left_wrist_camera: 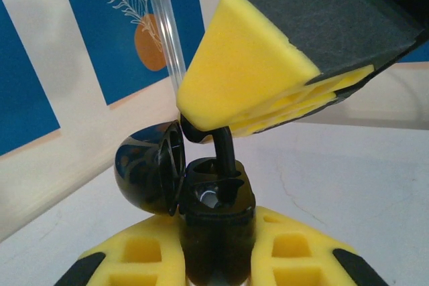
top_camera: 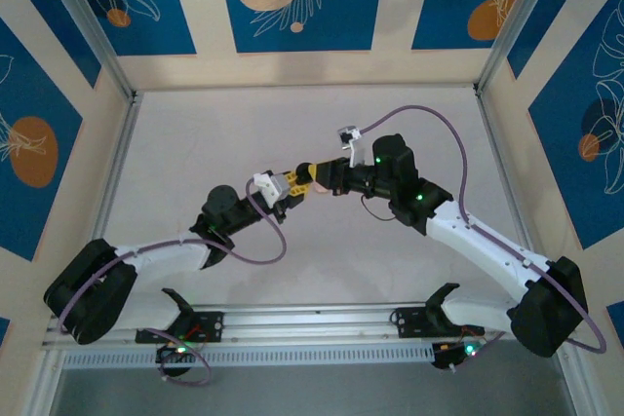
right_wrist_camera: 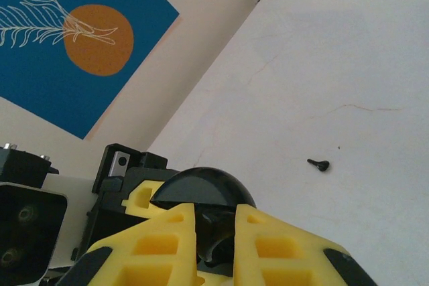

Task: Insert the wireless bluetooth earbuds into the charging case

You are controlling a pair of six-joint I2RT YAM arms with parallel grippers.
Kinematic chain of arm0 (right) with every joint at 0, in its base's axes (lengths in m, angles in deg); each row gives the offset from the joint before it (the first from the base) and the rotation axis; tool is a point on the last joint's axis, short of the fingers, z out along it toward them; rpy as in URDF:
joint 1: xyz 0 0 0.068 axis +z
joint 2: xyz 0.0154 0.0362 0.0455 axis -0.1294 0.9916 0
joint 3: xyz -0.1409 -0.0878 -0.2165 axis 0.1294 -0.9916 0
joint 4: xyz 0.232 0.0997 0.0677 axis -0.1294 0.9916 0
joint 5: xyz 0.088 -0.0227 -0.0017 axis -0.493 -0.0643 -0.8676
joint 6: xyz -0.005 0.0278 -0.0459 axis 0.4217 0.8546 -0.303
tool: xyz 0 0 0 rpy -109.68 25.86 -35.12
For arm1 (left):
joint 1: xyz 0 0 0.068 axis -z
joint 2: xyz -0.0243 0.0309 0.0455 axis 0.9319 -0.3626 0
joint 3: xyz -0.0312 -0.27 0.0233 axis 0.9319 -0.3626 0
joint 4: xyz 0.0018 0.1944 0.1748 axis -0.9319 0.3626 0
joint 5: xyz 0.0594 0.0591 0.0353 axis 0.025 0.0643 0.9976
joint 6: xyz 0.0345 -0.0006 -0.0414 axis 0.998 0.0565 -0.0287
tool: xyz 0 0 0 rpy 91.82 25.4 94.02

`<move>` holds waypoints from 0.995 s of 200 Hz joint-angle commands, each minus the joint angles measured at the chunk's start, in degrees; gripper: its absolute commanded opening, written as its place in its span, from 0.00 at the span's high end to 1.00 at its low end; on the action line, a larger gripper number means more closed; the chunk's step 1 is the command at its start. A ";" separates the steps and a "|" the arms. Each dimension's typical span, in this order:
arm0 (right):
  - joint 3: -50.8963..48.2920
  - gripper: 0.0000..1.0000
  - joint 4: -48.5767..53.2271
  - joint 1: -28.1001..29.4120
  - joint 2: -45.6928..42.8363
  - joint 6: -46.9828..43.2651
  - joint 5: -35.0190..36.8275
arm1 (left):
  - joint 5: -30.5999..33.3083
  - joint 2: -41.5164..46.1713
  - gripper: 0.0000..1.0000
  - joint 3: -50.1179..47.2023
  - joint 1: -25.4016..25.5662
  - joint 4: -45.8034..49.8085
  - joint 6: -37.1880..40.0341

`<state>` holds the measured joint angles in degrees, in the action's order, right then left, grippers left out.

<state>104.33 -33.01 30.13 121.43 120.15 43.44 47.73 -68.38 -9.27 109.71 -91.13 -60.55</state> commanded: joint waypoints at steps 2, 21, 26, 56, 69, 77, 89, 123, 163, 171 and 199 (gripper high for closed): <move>1.38 0.85 2.87 0.93 0.87 -1.59 -1.50 | 0.31 1.58 0.84 1.90 0.61 -1.53 1.41; 1.77 0.85 3.40 1.11 1.31 -1.70 -1.62 | 0.39 1.51 0.85 1.95 0.77 -1.67 1.53; 1.86 0.85 3.59 1.20 1.33 -1.70 -1.54 | 0.53 1.53 0.84 1.95 0.78 -1.64 1.63; 2.89 0.84 7.00 1.46 1.75 -0.95 1.56 | 1.14 1.83 0.84 2.03 0.91 -0.97 2.41; 3.44 0.80 7.81 1.58 1.92 -0.87 2.05 | 1.45 1.91 0.84 2.12 0.88 -0.73 2.75; 3.45 0.77 7.71 1.55 1.94 -0.73 2.14 | 1.45 1.91 0.84 2.10 0.96 -0.69 2.90; 3.62 0.72 7.32 1.52 1.86 -0.69 2.16 | 1.46 1.96 0.84 2.12 1.01 -0.51 2.95; 5.49 0.57 7.22 1.02 1.81 -1.65 0.68 | 1.83 1.57 0.84 1.76 1.08 -0.13 3.21; 7.61 0.46 7.59 -0.76 0.89 -1.35 -1.85 | 2.98 1.25 0.84 0.15 1.10 -1.53 3.17; 7.83 0.45 7.66 -1.14 0.56 -1.00 -2.40 | 3.04 1.27 0.84 -0.06 1.11 -1.65 3.16; 8.41 0.44 8.09 -2.70 -0.74 -0.41 -4.74 | 2.96 1.19 0.84 -0.18 1.13 -1.98 3.40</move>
<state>110.49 -25.93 28.64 122.66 118.99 41.84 49.92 -68.10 -9.24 110.06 -89.64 -58.58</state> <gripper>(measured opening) 0.558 0.176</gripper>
